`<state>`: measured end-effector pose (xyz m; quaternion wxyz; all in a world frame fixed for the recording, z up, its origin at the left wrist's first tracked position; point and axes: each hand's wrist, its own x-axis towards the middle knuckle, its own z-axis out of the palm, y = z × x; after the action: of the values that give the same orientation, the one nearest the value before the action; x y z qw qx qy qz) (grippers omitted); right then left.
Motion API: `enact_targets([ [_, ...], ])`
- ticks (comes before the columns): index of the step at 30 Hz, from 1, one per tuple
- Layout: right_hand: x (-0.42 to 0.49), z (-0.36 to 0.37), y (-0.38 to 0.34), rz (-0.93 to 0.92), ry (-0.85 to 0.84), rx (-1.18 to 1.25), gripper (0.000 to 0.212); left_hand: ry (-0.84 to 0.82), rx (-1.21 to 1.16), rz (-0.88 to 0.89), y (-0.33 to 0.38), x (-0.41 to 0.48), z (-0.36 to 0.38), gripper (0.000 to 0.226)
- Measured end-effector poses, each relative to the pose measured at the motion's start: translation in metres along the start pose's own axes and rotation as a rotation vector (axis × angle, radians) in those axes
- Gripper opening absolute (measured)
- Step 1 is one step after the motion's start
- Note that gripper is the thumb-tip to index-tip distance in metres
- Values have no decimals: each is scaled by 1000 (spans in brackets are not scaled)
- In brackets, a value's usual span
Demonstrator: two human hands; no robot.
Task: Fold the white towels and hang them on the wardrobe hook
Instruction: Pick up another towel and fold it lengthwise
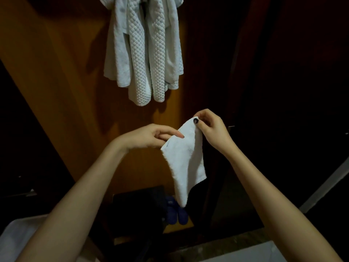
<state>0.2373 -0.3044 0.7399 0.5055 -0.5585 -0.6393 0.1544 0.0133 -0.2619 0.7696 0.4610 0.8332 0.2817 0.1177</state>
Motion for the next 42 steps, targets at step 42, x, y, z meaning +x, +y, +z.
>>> enact_targets([
  [42, -23, -1, -44, -38, -71, 372, 6, 788, 56, 373, 16, 10, 23, 40],
])
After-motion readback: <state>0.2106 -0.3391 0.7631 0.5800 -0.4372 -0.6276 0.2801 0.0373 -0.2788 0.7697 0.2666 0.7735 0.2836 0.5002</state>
